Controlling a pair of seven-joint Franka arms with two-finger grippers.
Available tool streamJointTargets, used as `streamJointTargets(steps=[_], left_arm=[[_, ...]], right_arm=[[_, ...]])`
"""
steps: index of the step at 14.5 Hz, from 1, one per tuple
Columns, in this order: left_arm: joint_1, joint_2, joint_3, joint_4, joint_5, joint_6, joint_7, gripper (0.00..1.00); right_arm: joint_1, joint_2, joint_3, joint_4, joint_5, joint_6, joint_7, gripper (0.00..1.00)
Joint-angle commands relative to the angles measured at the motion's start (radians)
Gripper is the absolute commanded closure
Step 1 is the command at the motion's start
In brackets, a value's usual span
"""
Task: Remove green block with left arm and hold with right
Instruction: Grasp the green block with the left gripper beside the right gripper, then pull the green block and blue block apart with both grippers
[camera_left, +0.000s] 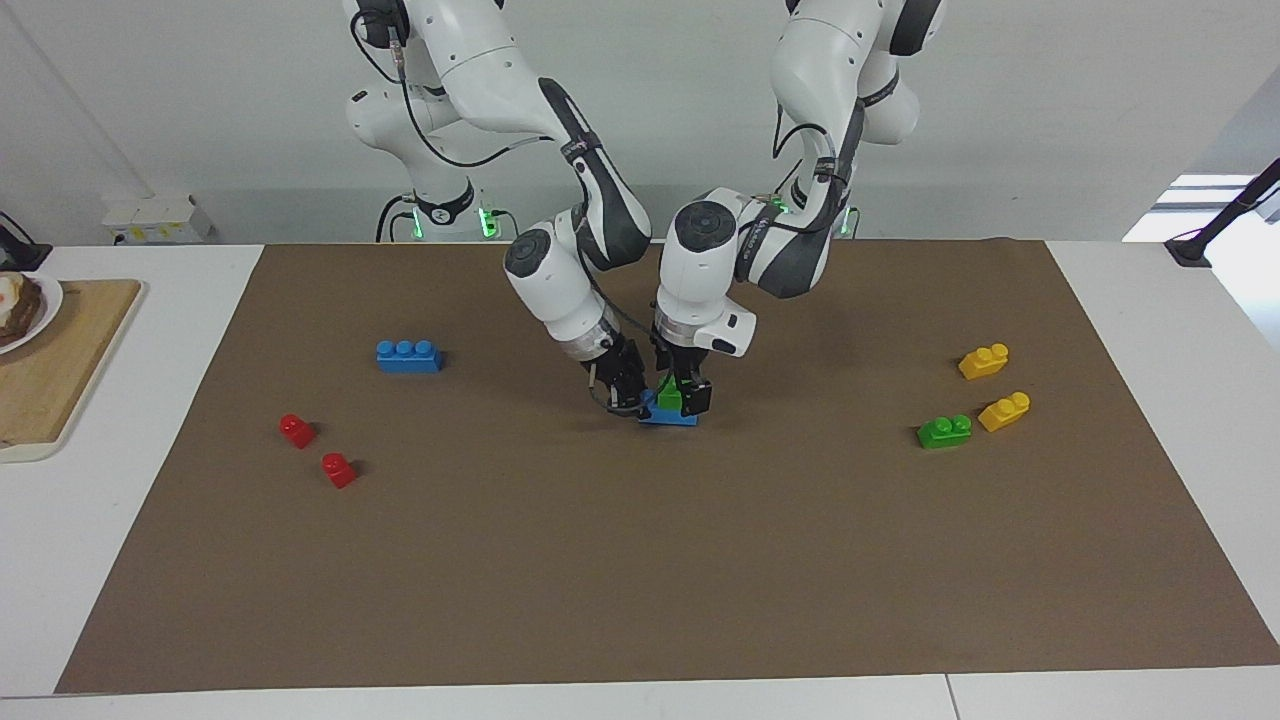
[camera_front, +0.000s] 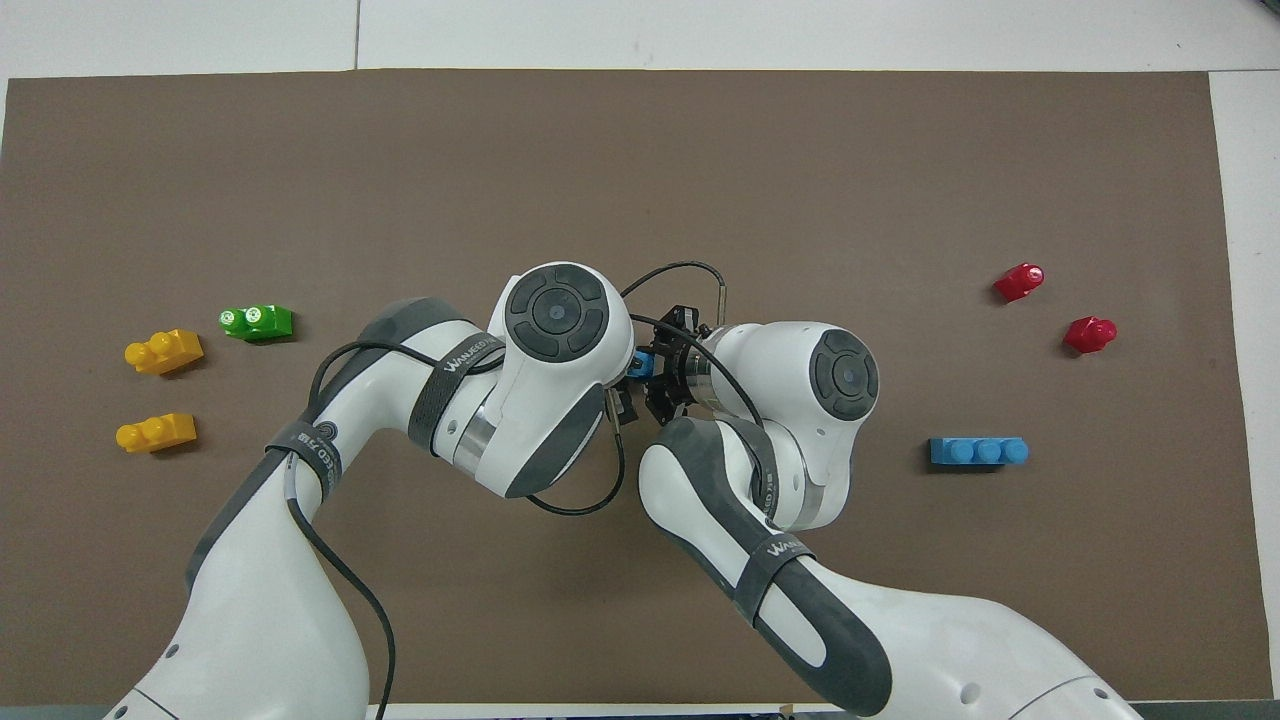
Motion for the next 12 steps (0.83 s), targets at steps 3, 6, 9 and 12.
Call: streamJointTargets(steps=[3,6,9,12], left_arm=[[-0.01,-0.013,0.008,-0.037,0.02,0.025,0.002,0.27],[-0.011,-0.013,0.007,-0.029,0.02,0.019,0.004,0.71],[-0.011,-0.011,0.008,-0.021,0.022,0.012,0.004,0.77],[-0.01,-0.013,0.007,-0.005,0.027,-0.009,0.007,1.0]], right_arm=[[0.004,0.007,0.005,0.0,0.029,0.03,0.011,1.0],[0.004,0.008,0.003,0.0,0.029,0.03,0.011,1.0],[0.004,0.008,0.004,0.0,0.029,0.03,0.011,1.0],[0.004,0.008,0.005,0.0,0.029,0.03,0.011,1.0]])
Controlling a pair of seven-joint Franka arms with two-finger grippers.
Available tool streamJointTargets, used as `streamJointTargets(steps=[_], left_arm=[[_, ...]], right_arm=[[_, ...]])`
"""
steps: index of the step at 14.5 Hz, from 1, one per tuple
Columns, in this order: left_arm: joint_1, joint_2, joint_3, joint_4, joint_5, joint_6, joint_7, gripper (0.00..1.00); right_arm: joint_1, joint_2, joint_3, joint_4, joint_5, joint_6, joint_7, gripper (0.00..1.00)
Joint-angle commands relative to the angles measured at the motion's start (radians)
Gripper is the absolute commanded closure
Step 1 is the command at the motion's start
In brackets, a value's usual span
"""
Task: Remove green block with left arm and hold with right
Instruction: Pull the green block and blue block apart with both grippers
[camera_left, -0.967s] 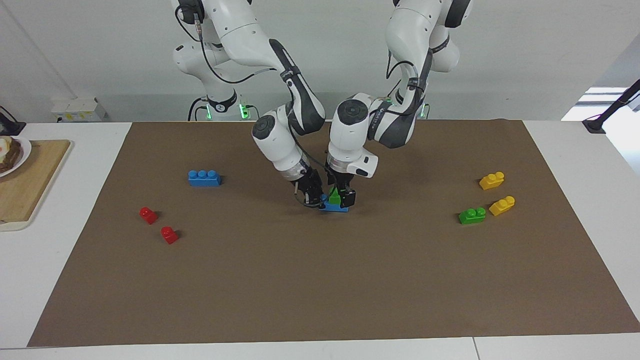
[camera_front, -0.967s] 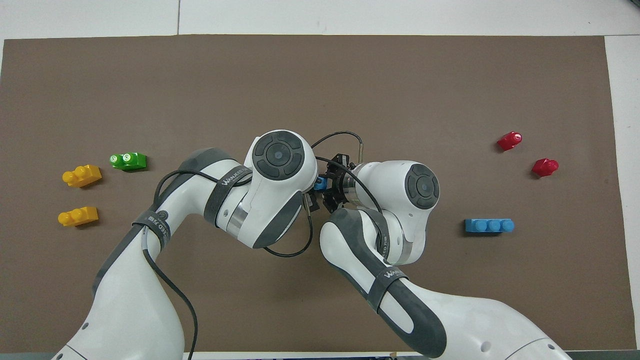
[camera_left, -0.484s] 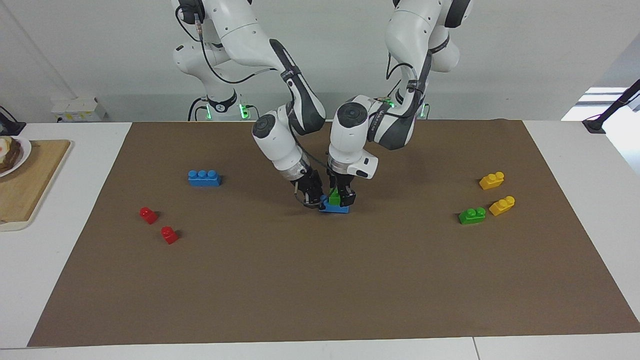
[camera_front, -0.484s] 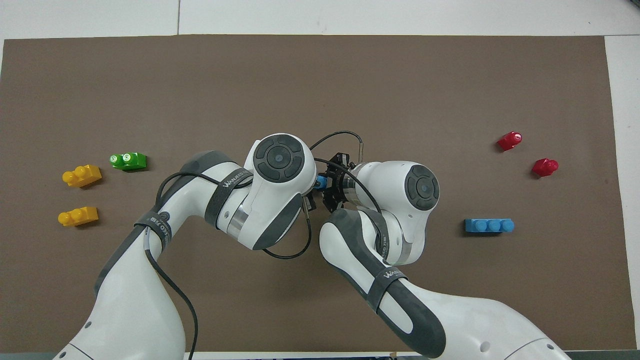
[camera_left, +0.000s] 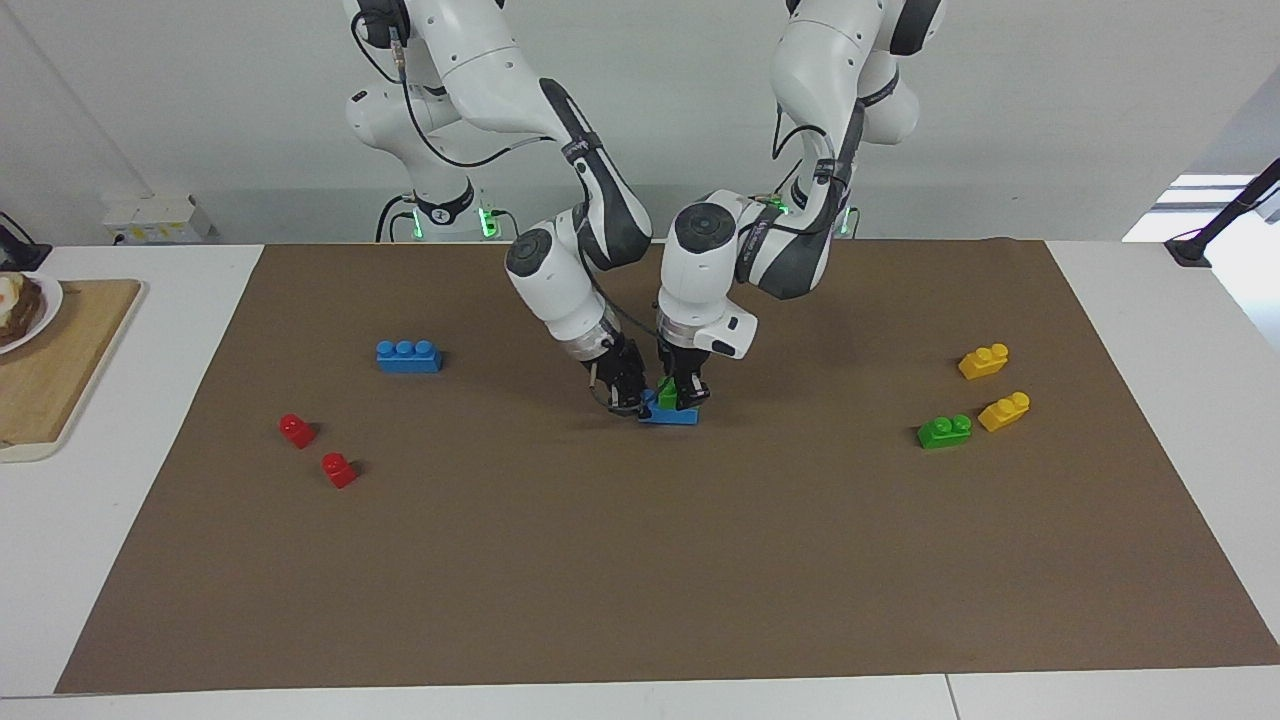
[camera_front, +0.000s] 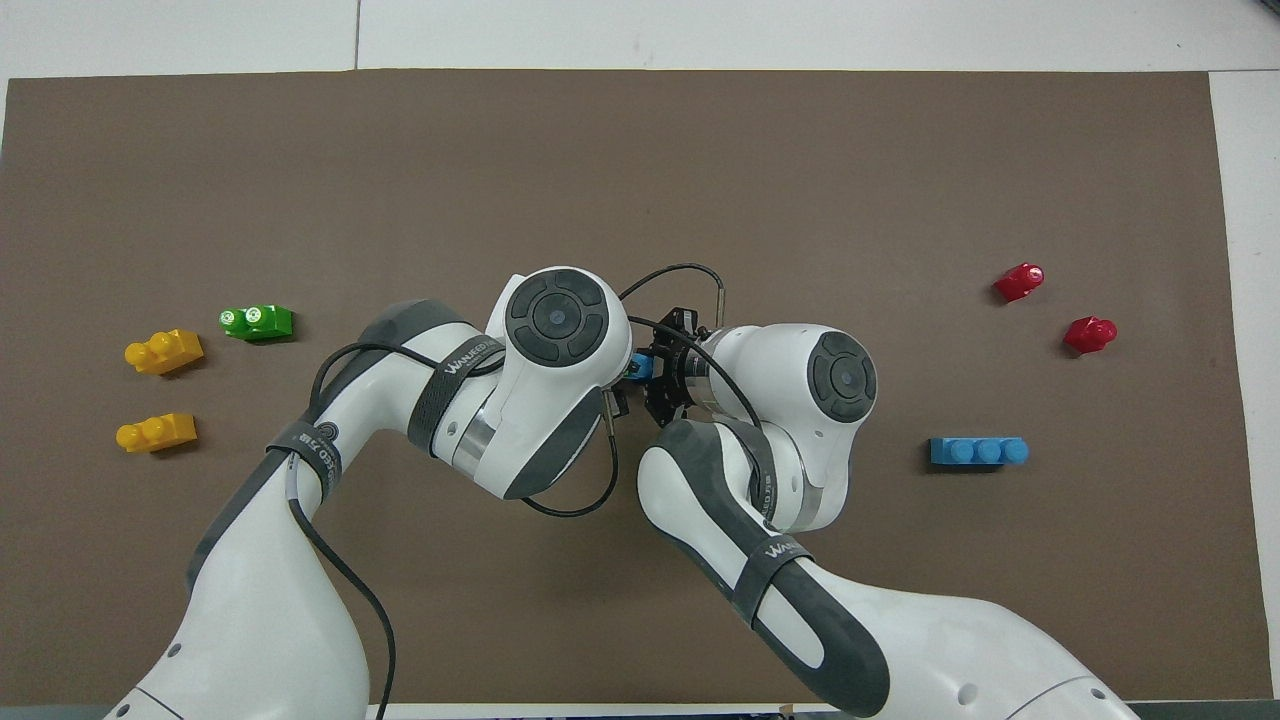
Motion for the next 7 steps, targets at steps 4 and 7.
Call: streamJointTargets(steps=[4,7], left_arm=[[0.011,-0.043,0.002,0.051,0.008,-0.063,-0.009,1.0],[0.026,-0.076,0.001,0.049,0.005,-0.077,0.019,1.0]], right_arm=[[0.002,0.008,0.004,0.004,0.029,0.027,0.011,1.0],[0.002,0.008,0.004,0.013,0.027,0.019,0.011,1.0]])
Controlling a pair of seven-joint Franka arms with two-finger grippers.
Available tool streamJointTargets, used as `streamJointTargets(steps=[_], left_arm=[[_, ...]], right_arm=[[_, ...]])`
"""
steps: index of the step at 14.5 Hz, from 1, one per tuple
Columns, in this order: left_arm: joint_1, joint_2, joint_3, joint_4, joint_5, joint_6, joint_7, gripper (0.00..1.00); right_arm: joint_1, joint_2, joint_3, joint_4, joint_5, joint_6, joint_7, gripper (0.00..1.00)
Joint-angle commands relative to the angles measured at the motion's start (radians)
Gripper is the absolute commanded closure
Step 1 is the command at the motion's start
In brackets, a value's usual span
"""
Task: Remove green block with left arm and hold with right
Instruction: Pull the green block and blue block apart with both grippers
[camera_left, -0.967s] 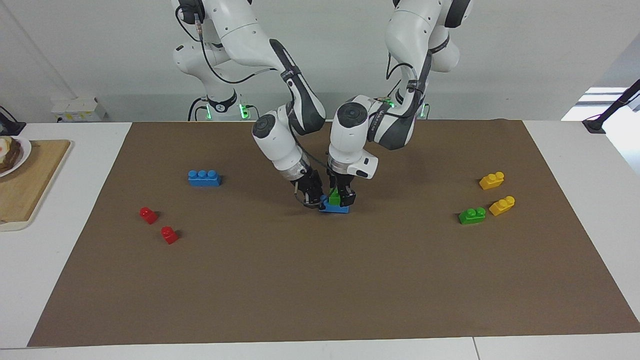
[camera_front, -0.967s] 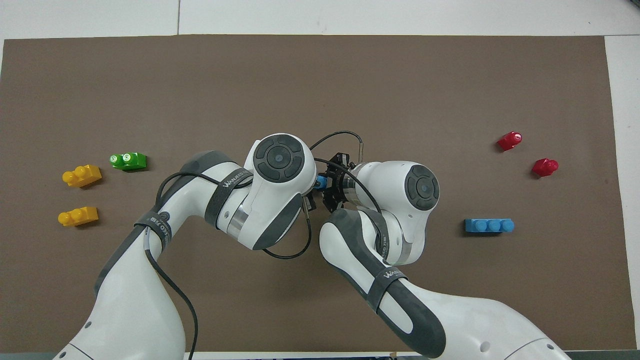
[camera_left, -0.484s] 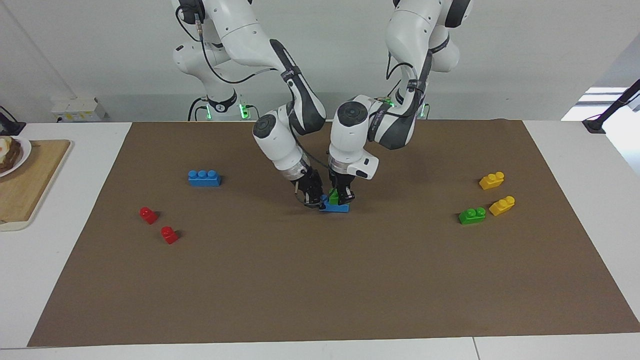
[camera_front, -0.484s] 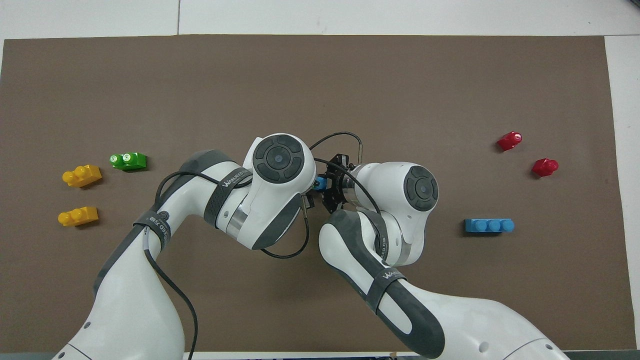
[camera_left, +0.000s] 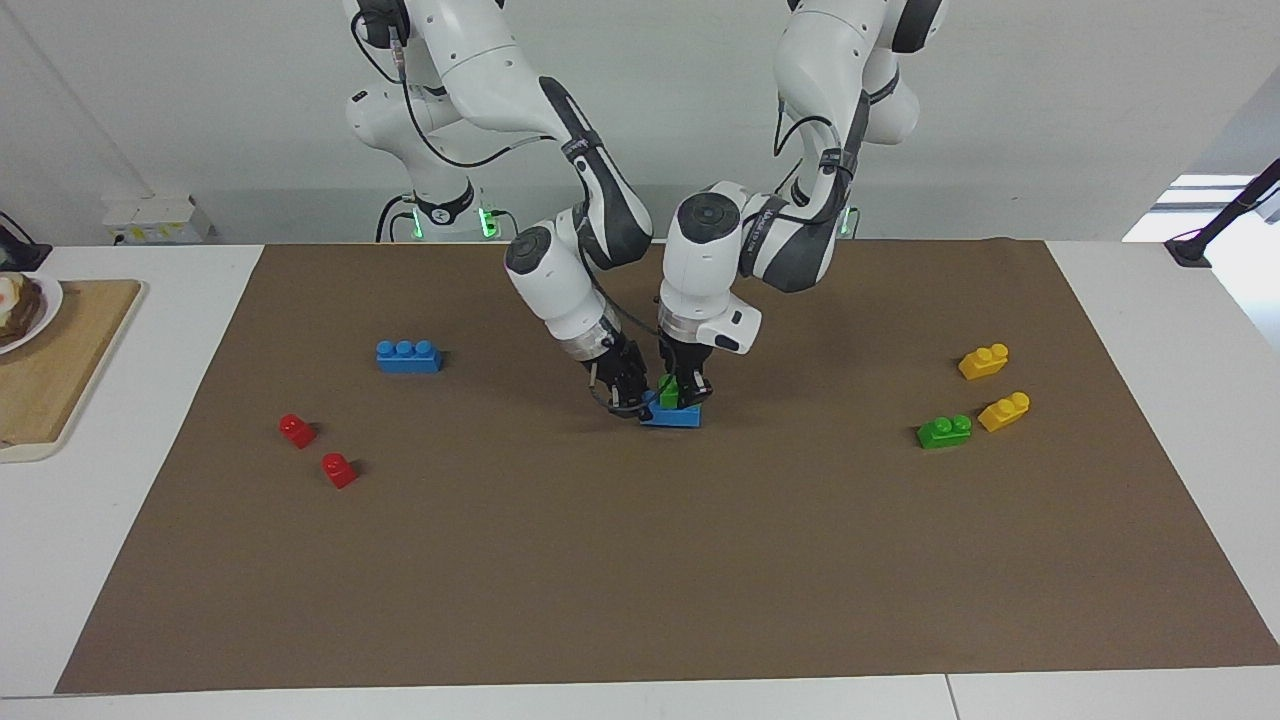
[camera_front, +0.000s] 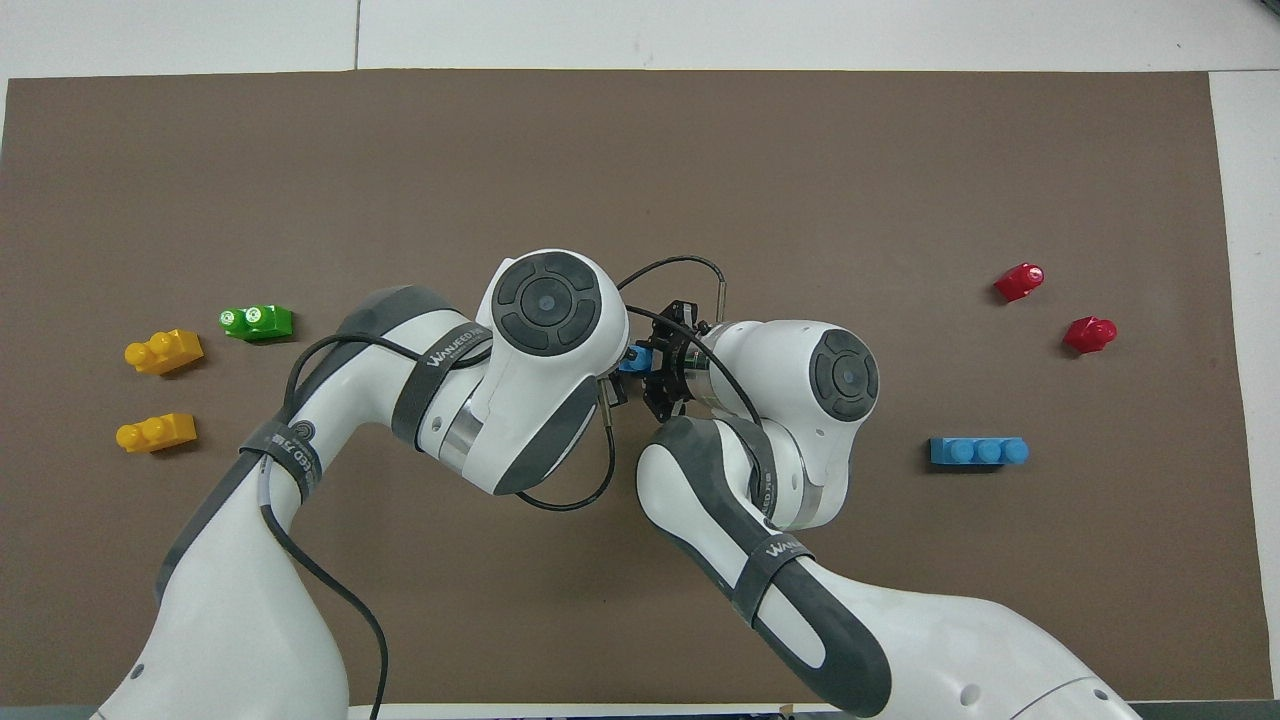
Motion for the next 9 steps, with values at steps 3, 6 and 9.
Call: streamJointTargets(steps=[3,6,9], left_arm=[[0.024,-0.086,-0.001,-0.009,-0.005,-0.106,0.139,1.0],[0.067,-0.131,-0.001,-0.015,-0.024,-0.166,0.219,1.0],[0.119,-0.173,-0.001,-0.024,-0.053,-0.265,0.395,1.0]], right_arm=[[0.0,0.008,0.003,0.011,0.027,0.004,0.006,1.0],[-0.001,0.008,0.003,0.04,0.027,-0.014,0.009,1.0],[-0.038,-0.008,-0.003,0.061,0.016,-0.092,-0.004,1.0]])
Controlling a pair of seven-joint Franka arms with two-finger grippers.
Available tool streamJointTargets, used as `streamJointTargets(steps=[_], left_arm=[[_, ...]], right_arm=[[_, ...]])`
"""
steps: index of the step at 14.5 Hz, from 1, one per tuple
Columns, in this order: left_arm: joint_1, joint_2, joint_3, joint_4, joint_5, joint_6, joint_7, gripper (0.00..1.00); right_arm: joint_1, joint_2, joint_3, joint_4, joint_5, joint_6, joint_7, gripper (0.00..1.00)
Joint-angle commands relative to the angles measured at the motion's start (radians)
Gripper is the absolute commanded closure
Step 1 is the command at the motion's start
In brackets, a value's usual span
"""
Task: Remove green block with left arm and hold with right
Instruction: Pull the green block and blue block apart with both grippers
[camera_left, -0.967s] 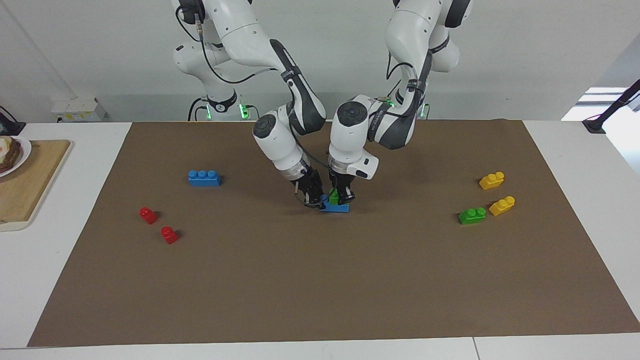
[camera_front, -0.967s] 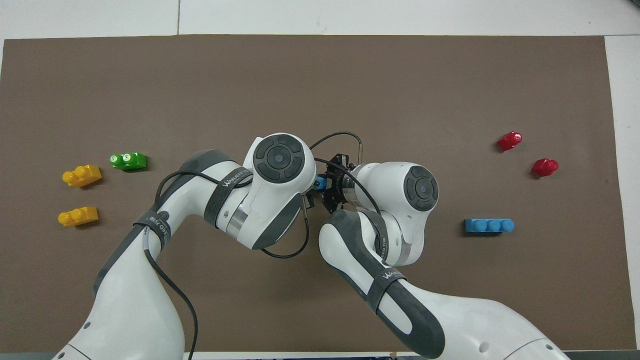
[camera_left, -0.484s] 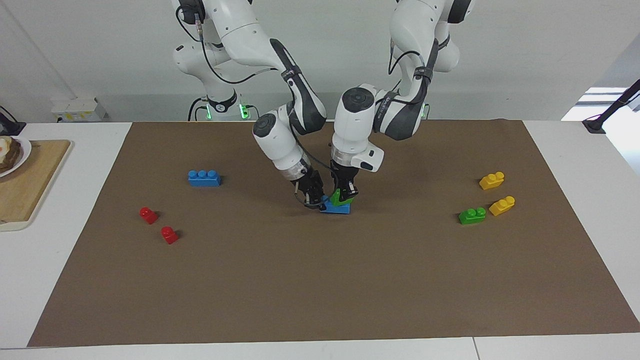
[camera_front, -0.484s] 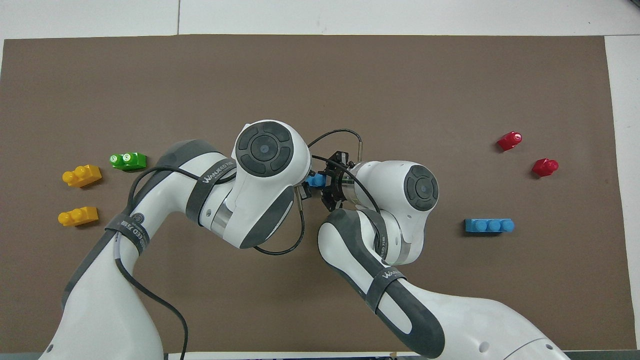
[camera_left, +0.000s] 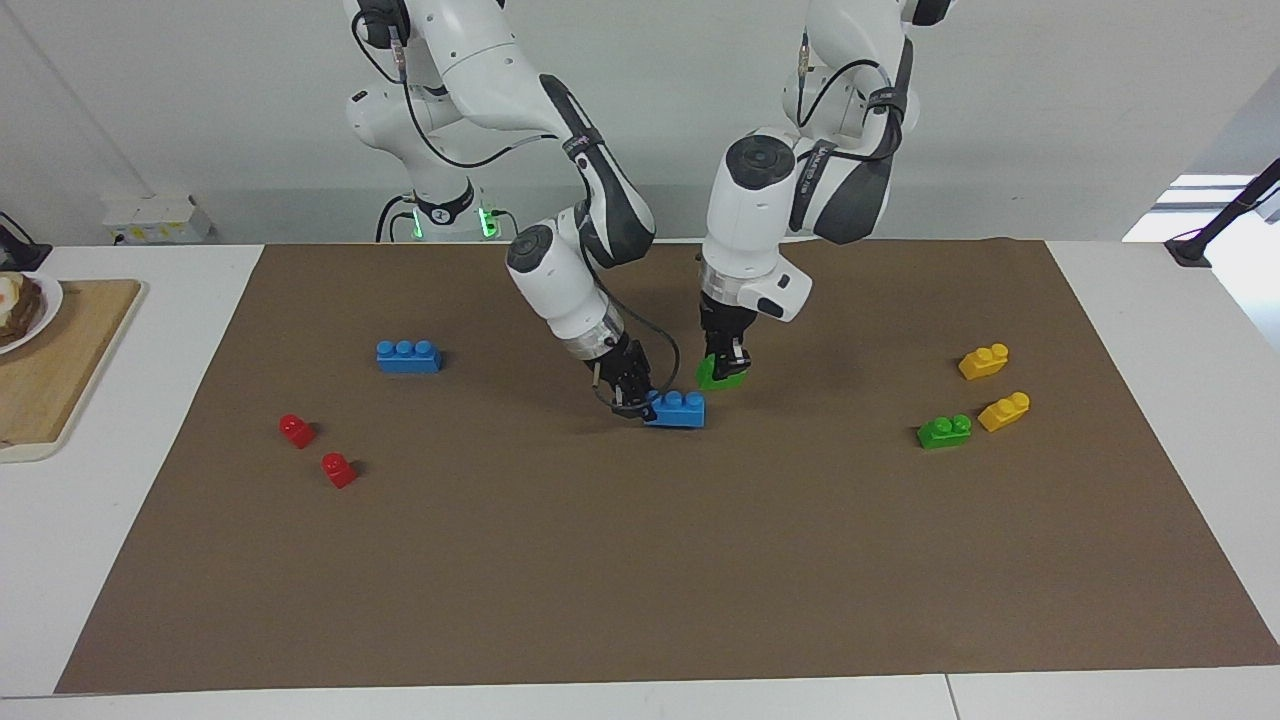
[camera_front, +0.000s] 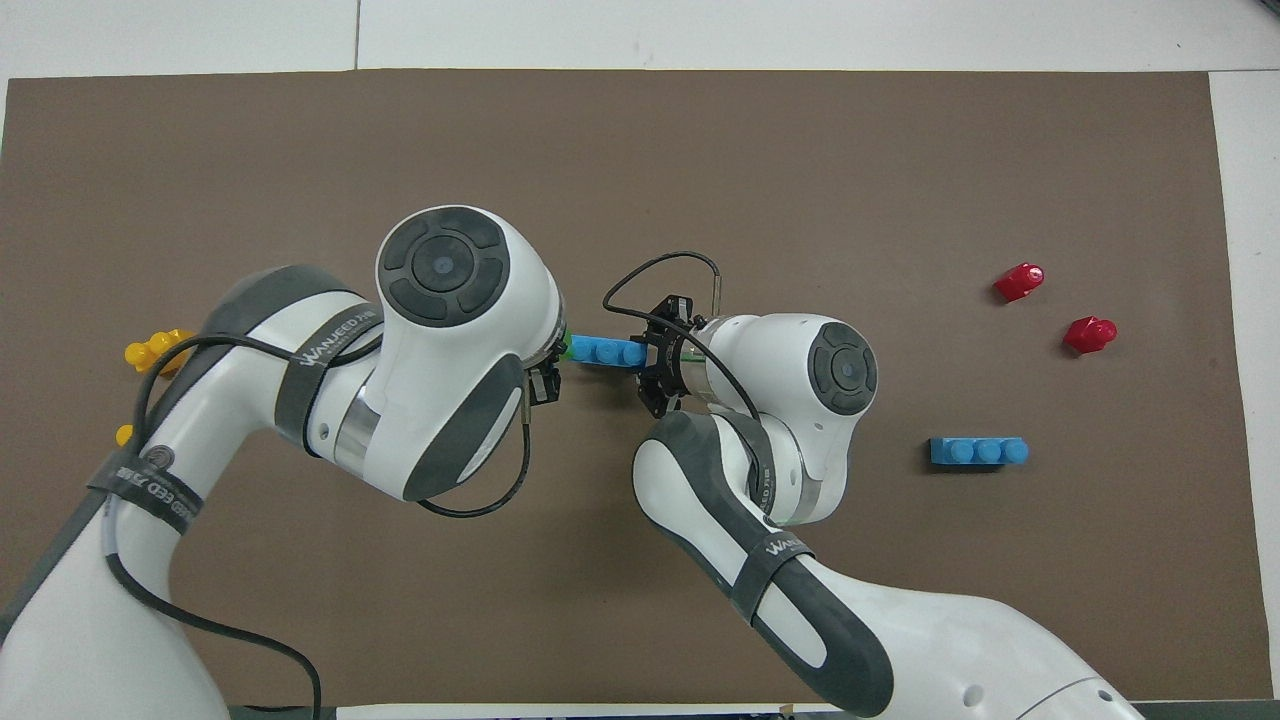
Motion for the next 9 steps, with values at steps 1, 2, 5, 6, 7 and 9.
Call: streamJointTargets(steps=[1,2,5,6,7,9], left_arm=[[0.061,-0.073,-0.003,-0.044,-0.044,-0.105,0.218,1.0],[0.096,-0.096,-0.004,-0.058,-0.044,-0.133,0.291,1.0],[0.19,-0.162,-0.003,-0.117,-0.044,-0.181,0.547,1.0],[0.224,-0.191,-0.003,-0.157,-0.044,-0.178,0.625,1.0],[0.248,-0.22,-0.003,-0.194,-0.044,-0.175,0.715,1.0],[0.306,-0.266,0.0,-0.263,-0.046,-0.175,0.948,1.0]], right_arm=[[-0.056,-0.02,-0.001,0.039,0.012,-0.097,-0.011,1.0],[-0.08,-0.036,-0.003,0.048,0.006,-0.137,-0.032,1.0],[-0.186,-0.075,-0.006,0.073,-0.052,-0.263,-0.123,1.0],[-0.224,-0.089,-0.004,0.073,-0.08,-0.297,-0.164,1.0],[-0.269,-0.1,-0.004,0.073,-0.1,-0.332,-0.208,1.0],[-0.375,-0.114,-0.004,0.073,-0.119,-0.415,-0.335,1.0]])
